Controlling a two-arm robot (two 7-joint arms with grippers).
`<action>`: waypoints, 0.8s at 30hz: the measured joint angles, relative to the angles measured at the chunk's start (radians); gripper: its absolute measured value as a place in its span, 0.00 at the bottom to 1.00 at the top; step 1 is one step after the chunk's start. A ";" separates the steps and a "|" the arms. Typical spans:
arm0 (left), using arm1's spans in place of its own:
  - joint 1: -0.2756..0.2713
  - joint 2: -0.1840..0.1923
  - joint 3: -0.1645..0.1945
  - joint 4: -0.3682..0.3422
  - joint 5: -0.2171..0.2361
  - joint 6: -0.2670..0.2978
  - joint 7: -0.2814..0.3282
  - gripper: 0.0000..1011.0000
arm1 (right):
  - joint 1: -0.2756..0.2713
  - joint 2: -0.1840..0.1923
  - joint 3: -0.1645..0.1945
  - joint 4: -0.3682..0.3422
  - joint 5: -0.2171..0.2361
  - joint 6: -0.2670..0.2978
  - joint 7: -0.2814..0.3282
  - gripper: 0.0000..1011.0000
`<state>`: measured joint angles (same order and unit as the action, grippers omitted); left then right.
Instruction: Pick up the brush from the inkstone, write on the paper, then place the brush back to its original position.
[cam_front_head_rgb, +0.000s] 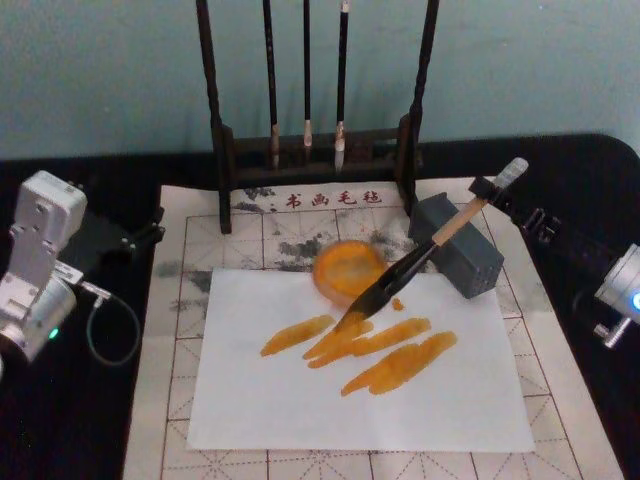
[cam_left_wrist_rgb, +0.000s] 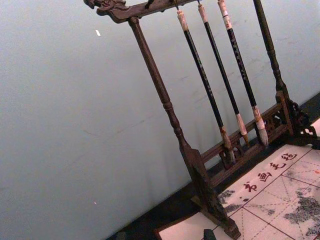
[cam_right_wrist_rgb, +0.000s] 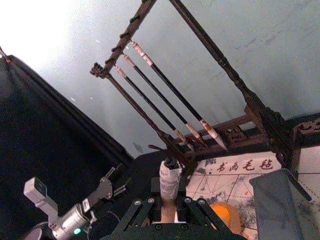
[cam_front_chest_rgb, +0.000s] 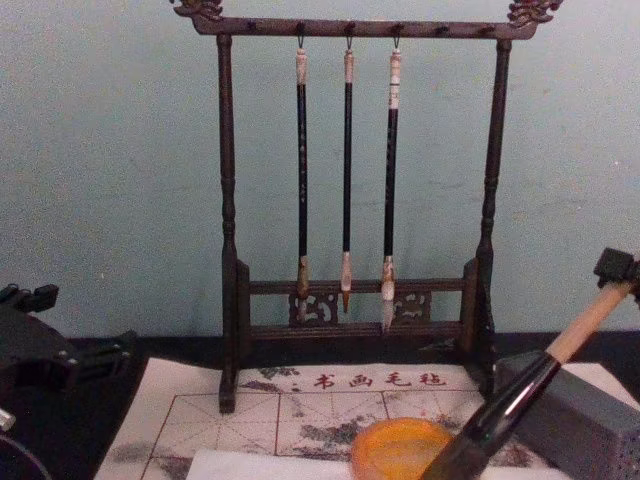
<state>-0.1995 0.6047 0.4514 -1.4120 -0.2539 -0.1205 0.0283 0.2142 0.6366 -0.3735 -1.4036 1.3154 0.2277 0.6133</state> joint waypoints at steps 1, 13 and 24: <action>0.000 0.000 0.000 0.000 0.000 0.000 0.000 0.99 | 0.001 0.001 -0.003 0.000 -0.002 -0.002 -0.001 0.18; 0.000 0.000 0.000 0.000 0.000 0.000 0.000 0.99 | 0.014 0.024 -0.049 -0.004 -0.014 -0.013 -0.013 0.18; 0.000 0.000 0.000 0.000 0.000 0.000 0.000 0.99 | 0.026 0.040 -0.087 -0.005 -0.010 -0.010 -0.013 0.18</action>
<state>-0.1995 0.6047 0.4514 -1.4119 -0.2539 -0.1205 0.0283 0.2397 0.6770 -0.4602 -1.4083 1.3052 0.2173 0.6001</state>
